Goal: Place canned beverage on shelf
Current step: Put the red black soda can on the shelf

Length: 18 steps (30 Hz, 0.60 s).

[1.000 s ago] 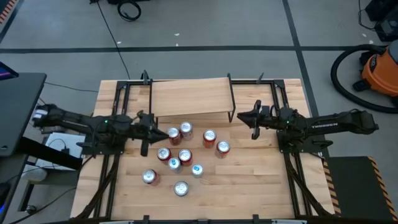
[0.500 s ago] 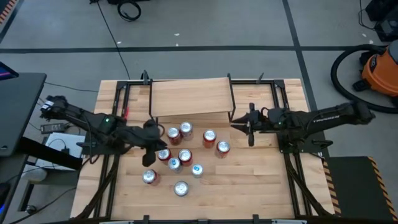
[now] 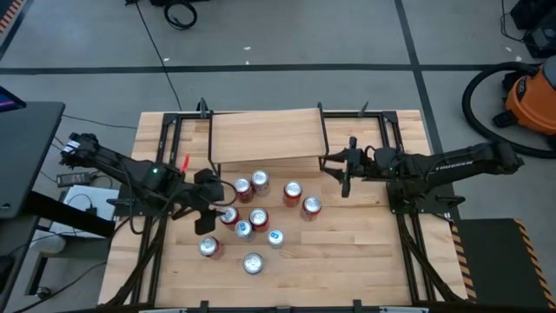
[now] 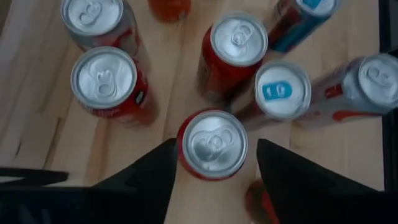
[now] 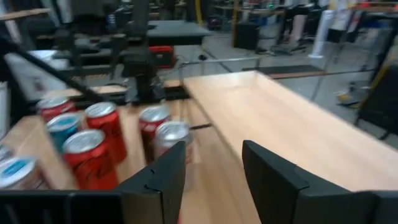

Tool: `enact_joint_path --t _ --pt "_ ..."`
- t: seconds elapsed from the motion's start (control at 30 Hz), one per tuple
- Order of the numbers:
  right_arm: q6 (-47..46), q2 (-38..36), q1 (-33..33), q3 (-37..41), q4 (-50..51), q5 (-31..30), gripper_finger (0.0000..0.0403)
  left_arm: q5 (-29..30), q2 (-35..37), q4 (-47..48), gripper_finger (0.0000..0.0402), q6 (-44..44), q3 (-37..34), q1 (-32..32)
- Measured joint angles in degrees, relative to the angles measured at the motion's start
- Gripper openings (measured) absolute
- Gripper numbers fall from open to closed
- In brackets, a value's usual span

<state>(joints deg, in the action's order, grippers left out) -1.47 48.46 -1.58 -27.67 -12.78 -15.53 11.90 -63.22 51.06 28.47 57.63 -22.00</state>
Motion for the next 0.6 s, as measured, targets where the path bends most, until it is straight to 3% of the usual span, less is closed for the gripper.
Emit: enact_joint_path --t 0.33,0.6 --pt "3.3 5.6 -0.3 -8.4 1.4 0.5 0.0185 -0.2 -7.3 -0.2 0.028 -0.5 0.3 -1.1" --pt "4.2 6.8 -1.0 -11.1 -3.1 0.9 0.0186 0.7 -13.7 4.5 0.0287 -3.9 4.8 -0.2"
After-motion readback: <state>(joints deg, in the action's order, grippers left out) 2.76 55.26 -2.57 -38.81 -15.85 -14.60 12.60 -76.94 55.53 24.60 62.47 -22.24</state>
